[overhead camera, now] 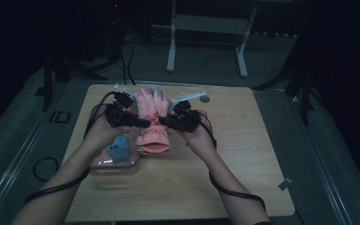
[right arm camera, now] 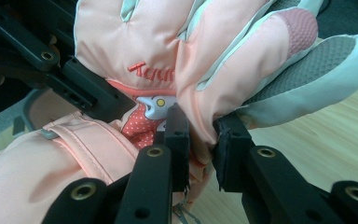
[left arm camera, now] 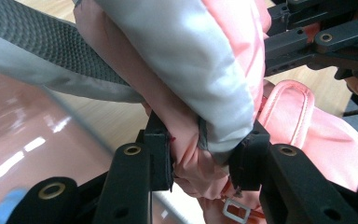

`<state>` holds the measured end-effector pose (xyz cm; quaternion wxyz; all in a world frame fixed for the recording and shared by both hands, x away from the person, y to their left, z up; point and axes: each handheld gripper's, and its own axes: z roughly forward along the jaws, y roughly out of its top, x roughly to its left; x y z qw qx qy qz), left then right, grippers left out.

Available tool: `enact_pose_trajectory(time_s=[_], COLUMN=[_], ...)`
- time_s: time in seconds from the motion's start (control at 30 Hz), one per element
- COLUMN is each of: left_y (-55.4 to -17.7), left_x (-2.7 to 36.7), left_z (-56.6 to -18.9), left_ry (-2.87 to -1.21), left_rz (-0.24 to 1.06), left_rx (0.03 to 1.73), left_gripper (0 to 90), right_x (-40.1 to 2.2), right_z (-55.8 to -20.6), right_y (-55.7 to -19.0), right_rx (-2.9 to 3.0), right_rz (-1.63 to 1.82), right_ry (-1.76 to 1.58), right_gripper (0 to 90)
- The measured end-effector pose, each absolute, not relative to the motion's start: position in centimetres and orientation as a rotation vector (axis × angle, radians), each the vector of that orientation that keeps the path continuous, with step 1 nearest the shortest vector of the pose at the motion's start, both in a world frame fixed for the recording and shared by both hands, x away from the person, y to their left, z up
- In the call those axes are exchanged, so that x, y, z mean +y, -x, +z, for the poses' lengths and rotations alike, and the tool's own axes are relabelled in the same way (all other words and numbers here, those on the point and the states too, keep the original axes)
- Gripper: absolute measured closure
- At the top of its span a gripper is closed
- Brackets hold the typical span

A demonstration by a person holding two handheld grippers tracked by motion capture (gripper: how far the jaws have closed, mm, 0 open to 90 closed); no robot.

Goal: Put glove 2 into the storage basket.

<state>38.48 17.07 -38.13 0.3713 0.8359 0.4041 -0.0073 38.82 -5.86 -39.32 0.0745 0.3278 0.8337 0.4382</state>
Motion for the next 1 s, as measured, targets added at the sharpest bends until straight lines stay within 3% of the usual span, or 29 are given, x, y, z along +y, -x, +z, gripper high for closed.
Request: enact_pose_trajectory(time_s=[0.47, 0.67, 1.0], left_y=[-38.0, -38.4, -38.8], left_x=[25.3, 28.0, 29.0], left_z=[-38.1, -40.9, -46.6], left_ry=[-2.141, -2.118, -2.106], left_rz=[0.008, -0.039, -0.151], left_rx=[1.150, 1.212, 1.259], left_gripper=[65.4, 65.3, 64.7], right_x=[2.2, 5.5, 6.9], right_z=[-40.2, -42.9, -47.6], right_y=[-39.8, -40.6, -40.7], right_rx=[2.554, 2.607, 2.684], right_rz=[1.388, 1.356, 1.229], right_ry=[-0.951, -0.977, -1.057], right_gripper=[77.4, 77.3, 77.1])
